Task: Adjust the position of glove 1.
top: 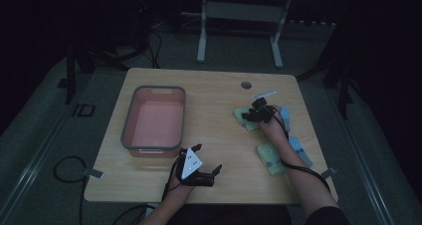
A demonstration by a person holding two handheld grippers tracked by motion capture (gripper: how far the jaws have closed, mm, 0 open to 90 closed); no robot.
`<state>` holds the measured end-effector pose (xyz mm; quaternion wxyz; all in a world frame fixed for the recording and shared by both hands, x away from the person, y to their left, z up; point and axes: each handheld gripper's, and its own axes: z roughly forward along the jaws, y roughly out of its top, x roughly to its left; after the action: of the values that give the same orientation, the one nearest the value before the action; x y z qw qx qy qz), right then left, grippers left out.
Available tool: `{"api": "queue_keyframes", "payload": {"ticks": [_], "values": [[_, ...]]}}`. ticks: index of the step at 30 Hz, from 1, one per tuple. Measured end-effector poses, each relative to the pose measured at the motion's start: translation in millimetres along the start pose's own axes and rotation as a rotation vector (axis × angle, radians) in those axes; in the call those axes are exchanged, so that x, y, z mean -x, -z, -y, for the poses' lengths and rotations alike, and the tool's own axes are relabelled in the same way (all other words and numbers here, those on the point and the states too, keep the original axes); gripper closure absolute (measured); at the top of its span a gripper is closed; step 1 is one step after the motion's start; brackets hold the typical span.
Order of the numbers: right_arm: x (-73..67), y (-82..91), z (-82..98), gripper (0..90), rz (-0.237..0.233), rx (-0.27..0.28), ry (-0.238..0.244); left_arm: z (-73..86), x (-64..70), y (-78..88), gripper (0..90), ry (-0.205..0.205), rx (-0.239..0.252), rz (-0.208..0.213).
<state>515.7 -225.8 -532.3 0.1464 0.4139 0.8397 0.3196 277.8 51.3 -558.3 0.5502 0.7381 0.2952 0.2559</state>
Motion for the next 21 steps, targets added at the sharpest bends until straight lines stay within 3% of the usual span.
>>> {"api": "queue_keyframes", "payload": {"ticks": [3,11,16,21], "values": [[0.3,-3.8,1.5,52.6,-0.002,-0.016,0.006,0.0,0.2,-0.1,2.7,-0.002,0.000,-0.001],[-0.3,-4.4,0.7,64.5,-0.006,-0.034,-0.003,-0.1,0.4,-0.2,2.7,-0.006,-0.002,-0.002],[-4.1,-4.0,2.3,79.7,0.013,-0.019,-0.053,-0.1,-0.5,-0.2,2.7,0.003,-0.003,0.006],[-10.4,2.7,-0.7,85.7,0.046,-0.003,-0.078,0.0,-0.3,-0.2,2.7,0.001,-0.001,0.005]]}}
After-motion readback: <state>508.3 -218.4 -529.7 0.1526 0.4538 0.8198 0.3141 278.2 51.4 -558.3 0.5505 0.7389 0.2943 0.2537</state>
